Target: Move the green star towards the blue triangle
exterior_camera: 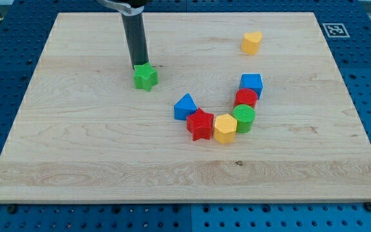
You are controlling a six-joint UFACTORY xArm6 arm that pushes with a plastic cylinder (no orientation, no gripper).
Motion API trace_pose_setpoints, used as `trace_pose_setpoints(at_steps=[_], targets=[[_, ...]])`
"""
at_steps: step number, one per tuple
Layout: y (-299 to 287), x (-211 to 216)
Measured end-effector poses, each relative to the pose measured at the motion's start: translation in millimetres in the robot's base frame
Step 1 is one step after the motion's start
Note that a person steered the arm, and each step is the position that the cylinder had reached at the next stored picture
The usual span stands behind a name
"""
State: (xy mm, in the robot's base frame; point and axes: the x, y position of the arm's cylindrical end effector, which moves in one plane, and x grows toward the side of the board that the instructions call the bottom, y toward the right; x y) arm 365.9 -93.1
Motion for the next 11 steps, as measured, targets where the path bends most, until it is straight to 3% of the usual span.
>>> trace_pose_setpoints(at_steps=[6,9,11], targets=[[7.0,16.7],[-76.7,13.4],[-65.6,32.0]])
